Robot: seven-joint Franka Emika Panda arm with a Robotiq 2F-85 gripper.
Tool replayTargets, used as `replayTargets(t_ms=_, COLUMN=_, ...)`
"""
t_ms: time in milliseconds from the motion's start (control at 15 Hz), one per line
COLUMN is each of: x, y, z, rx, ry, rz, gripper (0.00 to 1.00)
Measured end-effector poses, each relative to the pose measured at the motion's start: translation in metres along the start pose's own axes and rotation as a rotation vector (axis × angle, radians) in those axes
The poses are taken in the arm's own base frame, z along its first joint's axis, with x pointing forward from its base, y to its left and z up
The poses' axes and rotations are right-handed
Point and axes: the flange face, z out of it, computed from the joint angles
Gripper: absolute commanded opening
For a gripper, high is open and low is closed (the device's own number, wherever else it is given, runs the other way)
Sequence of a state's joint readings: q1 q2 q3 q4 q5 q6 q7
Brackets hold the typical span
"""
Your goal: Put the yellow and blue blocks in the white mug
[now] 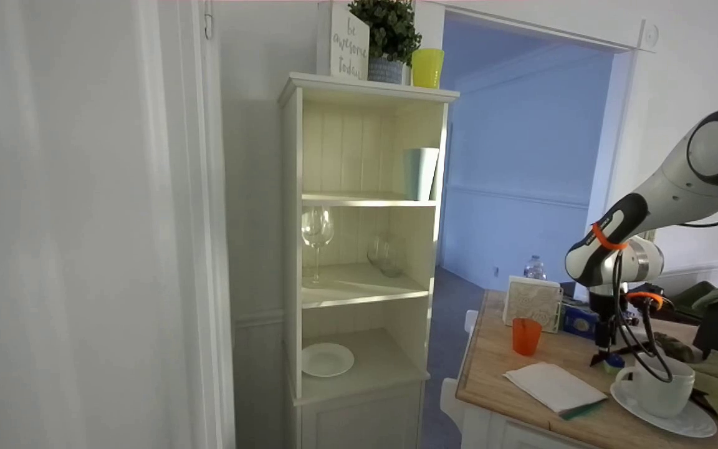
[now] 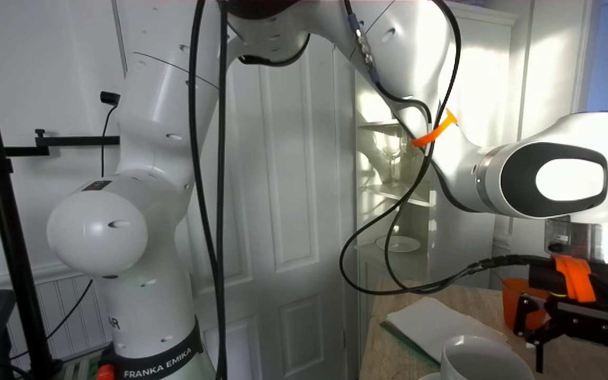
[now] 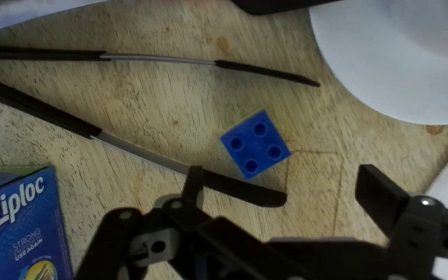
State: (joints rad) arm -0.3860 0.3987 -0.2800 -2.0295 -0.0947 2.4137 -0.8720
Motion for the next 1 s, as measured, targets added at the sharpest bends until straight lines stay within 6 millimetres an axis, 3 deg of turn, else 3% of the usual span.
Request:
replayTargets(t_ms=267, x=0.004, y=0.002, z=0.010, rx=-0.041, ry=0.001, rz=-0.070, gripper=0.90)
replayTargets(t_ms=333, x=0.005, y=0.002, z=0.012, rx=-0.048, ry=0.000, rz=-0.086, gripper=0.81)
replayTargets(t_ms=467, x=0.007, y=0.001, z=0.017, rx=-0.057, ry=-0.009, rz=-0.120, gripper=0.72)
replayTargets(t_ms=533, x=0.007, y=0.001, z=0.019, rx=-0.063, ry=-0.013, rz=-0.136, gripper=0.58)
replayTargets(t_ms=667, x=0.008, y=0.001, z=0.022, rx=-0.074, ry=-0.021, rz=-0.162, gripper=0.50)
replayTargets(t_ms=1000, x=0.009, y=0.000, z=0.026, rx=-0.088, ry=-0.043, rz=-0.199, gripper=0.41)
